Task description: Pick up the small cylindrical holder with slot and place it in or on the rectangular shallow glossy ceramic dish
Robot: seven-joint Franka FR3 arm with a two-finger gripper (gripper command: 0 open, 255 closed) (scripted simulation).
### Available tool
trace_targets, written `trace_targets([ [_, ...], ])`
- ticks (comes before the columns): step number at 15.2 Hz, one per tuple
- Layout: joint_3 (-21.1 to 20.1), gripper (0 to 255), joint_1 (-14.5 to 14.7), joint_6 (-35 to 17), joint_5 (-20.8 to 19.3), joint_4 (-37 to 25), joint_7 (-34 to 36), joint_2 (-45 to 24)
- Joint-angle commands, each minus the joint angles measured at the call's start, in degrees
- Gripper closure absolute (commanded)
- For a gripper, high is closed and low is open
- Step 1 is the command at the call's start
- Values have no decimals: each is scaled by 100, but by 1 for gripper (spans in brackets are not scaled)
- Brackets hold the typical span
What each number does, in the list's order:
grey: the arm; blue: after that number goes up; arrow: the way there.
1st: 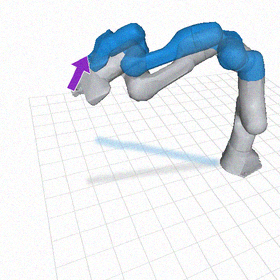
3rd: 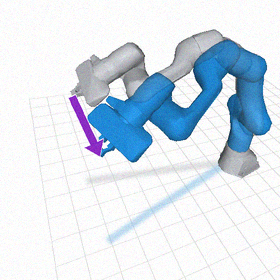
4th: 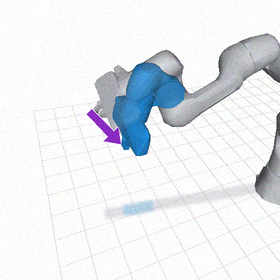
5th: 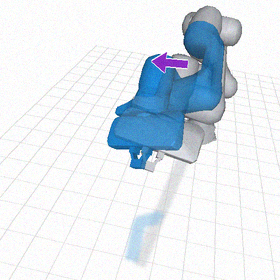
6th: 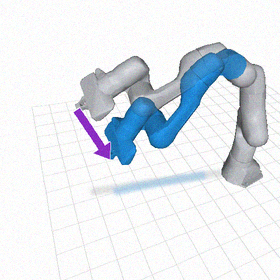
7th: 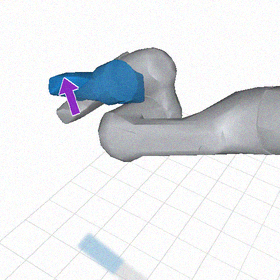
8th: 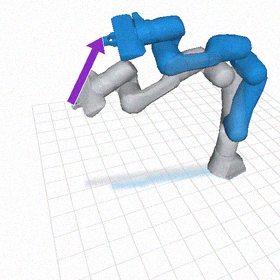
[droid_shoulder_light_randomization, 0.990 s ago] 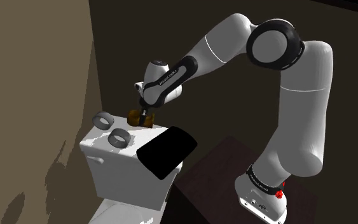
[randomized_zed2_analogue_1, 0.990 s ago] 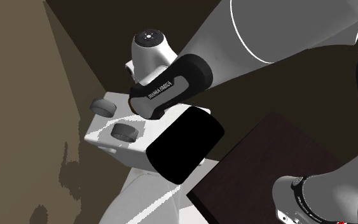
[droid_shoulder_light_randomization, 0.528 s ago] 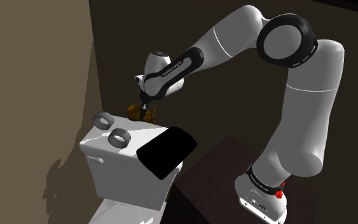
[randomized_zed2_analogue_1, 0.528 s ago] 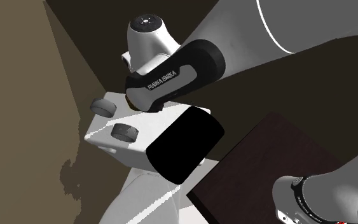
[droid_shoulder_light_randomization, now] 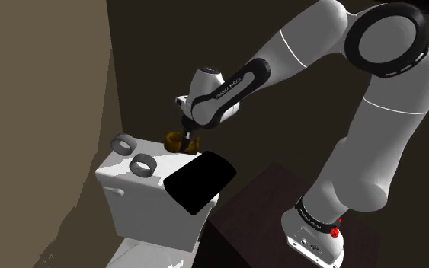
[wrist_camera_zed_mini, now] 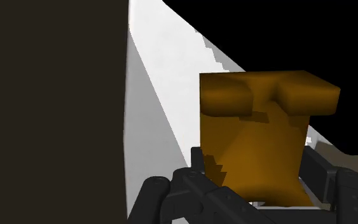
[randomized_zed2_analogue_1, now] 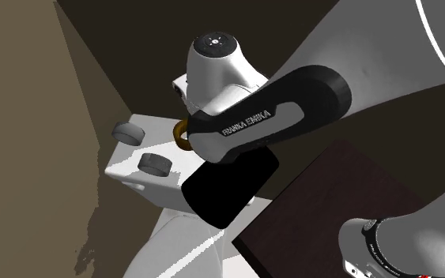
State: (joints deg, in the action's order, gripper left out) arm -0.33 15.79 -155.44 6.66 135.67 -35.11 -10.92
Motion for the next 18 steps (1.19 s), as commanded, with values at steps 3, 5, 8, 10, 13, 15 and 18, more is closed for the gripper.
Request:
trace_targets([
  [3,-53,255,75,-319,34,1044,81,735],
  [5,-85,255,111,-455,63,1529,116,1086],
  [8,-146,255,172,-618,118,2237,179,1635],
  [10,-179,255,207,-675,150,2564,213,1907],
  [13,-164,255,249,-994,256,2572,125,1596],
  [15,-156,255,281,-1205,355,2567,44,1380],
  [18,-167,255,323,-1513,569,2544,-128,1048],
])
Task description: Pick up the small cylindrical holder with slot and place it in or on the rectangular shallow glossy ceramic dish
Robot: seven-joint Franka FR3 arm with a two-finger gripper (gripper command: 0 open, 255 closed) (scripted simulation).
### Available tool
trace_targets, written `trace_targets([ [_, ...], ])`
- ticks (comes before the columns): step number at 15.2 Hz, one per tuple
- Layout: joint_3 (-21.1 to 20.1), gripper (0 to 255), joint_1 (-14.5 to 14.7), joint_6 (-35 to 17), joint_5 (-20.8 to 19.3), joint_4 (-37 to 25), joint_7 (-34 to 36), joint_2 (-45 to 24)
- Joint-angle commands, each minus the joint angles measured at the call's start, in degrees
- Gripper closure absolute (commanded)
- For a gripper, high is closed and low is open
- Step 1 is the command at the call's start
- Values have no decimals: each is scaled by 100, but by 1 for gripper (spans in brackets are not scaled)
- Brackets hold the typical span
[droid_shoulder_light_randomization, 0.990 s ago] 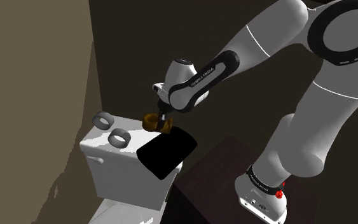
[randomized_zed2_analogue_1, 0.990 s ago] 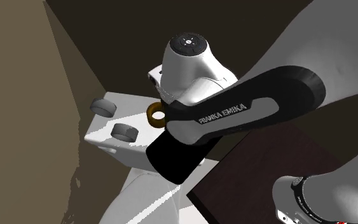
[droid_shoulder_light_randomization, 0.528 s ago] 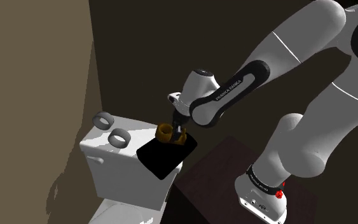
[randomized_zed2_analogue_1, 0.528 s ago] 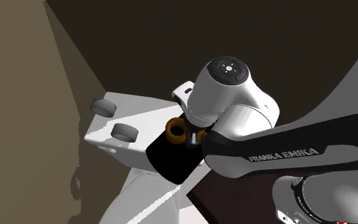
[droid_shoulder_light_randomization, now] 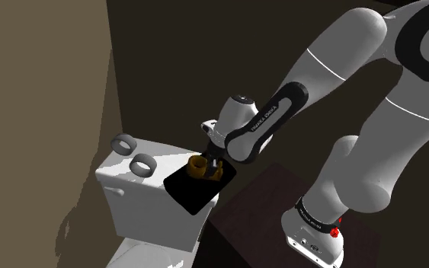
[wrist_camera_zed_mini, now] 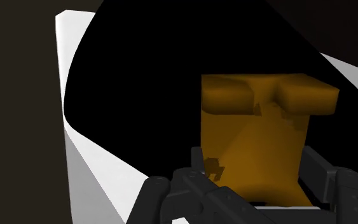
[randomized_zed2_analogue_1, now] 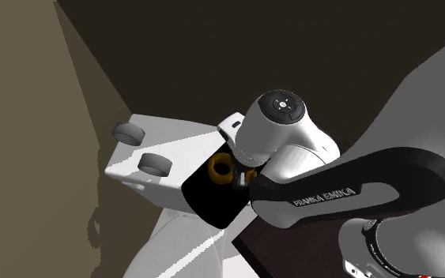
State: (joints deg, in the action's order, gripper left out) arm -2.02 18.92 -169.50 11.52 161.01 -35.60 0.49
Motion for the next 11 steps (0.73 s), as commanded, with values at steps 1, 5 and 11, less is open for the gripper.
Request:
trace_targets([
  [1,-13,255,16,-208,178,-3,-154,-206],
  [5,-153,255,-22,-568,622,-73,-512,-633],
  [11,-221,255,-101,-571,572,-70,-475,-633],
])
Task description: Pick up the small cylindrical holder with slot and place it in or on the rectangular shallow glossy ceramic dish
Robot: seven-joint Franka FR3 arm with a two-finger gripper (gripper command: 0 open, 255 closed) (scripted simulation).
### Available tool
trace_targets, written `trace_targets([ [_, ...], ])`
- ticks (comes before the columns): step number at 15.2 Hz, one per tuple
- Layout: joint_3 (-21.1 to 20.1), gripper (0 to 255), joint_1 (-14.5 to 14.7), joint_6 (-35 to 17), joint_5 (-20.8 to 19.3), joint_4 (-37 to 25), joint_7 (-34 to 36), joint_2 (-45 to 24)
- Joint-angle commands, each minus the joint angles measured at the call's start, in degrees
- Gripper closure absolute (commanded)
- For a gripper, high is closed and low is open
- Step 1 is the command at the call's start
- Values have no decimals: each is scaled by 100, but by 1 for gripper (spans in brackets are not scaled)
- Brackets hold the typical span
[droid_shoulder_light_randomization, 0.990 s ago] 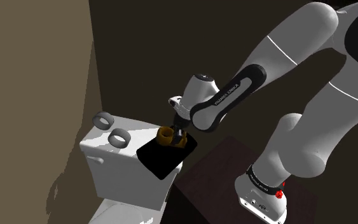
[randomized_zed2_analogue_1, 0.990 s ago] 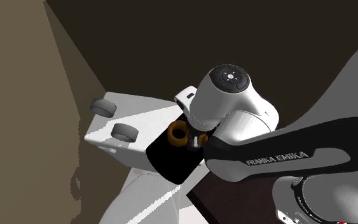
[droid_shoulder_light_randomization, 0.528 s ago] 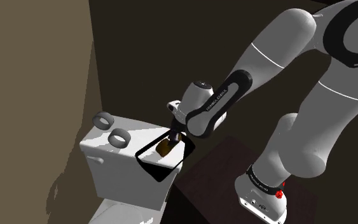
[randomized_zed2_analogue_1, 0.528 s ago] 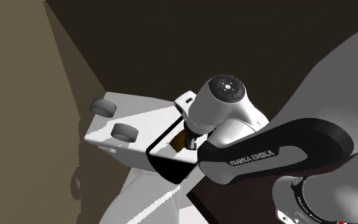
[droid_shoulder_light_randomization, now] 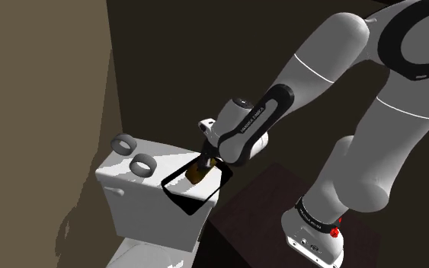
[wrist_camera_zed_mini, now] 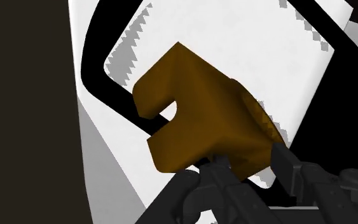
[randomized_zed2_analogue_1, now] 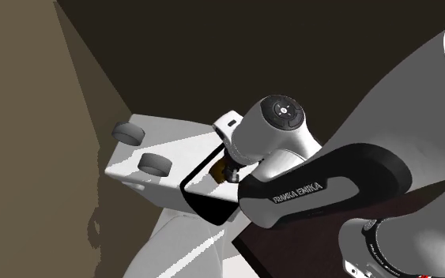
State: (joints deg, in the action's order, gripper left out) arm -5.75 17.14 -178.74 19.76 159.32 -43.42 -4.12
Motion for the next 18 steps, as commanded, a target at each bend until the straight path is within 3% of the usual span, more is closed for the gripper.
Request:
trace_targets([
  [1,175,255,105,354,-234,99,293,-172],
  [2,-42,0,0,157,91,94,62,-366],
  [3,-124,0,80,-8,154,148,153,-464],
  [4,-342,0,-30,-264,264,25,128,-831],
  [5,-695,0,-455,-424,230,-53,65,-1070],
  [6,-628,0,-333,-397,284,-53,71,-1035],
  [7,-1,0,-102,347,-365,106,389,-172],
  [9,109,0,-86,823,-713,254,668,449],
  [10,448,0,197,1072,-909,312,816,756],
  [11,258,0,-10,1278,-952,345,851,994],
  [18,223,0,-43,1279,-939,345,842,994],
])
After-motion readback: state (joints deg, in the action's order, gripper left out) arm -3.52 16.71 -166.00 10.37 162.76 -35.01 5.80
